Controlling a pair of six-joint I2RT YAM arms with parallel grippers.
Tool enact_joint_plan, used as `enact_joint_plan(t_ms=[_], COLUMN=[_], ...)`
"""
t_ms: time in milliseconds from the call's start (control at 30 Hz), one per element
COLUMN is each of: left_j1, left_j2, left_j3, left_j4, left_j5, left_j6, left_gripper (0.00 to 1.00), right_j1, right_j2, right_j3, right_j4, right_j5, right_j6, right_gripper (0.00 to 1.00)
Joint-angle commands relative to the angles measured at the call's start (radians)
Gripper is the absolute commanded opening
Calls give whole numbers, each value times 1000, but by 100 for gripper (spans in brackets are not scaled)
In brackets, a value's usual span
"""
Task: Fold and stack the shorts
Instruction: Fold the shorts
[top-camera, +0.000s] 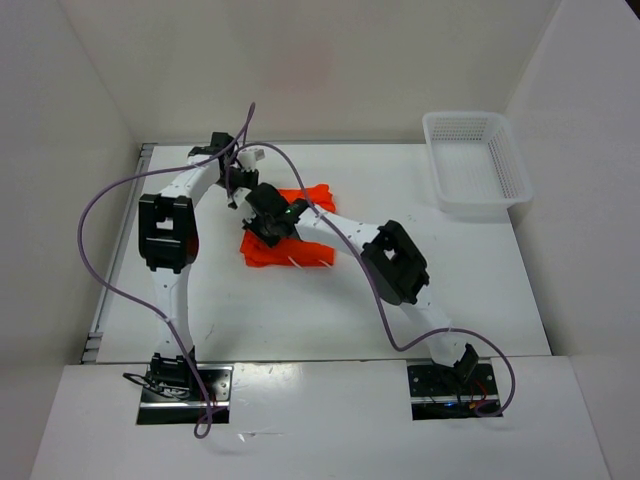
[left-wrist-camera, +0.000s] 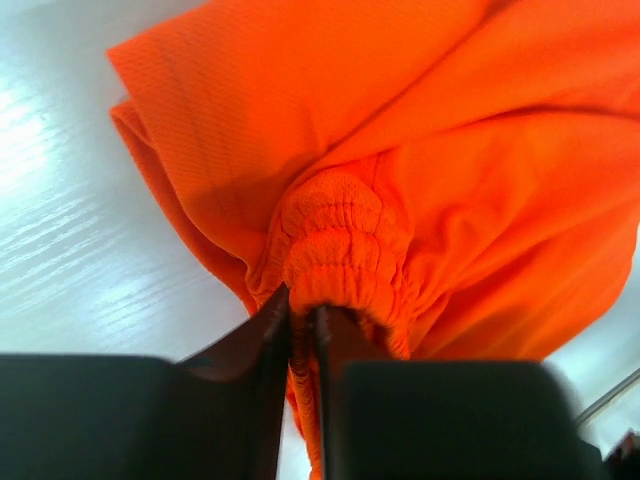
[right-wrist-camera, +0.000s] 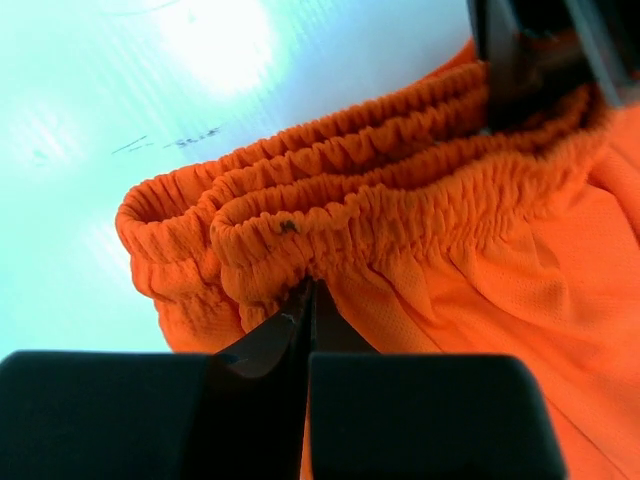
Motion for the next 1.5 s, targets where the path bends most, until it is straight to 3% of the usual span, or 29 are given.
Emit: enact_joint_plan(t_ms=[0,133,233,333,433,600,767,967,1467], left_j1=[9,9,20,29,40,40,40,40,40], left_j2=[21,12,-34,-124,-178,-169,-169,-169,-187], left_j3=[41,50,-23,-100,-178,-218,-246,-255,-246], left_j4=[42,74,112,168,215,224,248,257,257], left_j5=[-38,-81,-81,-81,-92,-71,-120,-129,-69], left_j6=[7,7,7,7,7,7,7,7,7], left_gripper=[12,7,7,8,11,14,15,18,17], right_j1=[9,19,19,-44,-136,-318,-394,-414,-414], right_j2=[-48,-195,-329,-416,-487,-478,-469,-449,-335], right_j3=[20,-37,-168,-357,-449,-532,-610,-655,-704], right_j4=[43,43,55,55,35,10,66,115,207], right_j5=[51,89,126,126,63,-226,-402,-619,-498], right_j6=[-21,-30,-50,-20,39,177,292,336,586], right_gripper=[0,0,0,2,11,32,52,60,60])
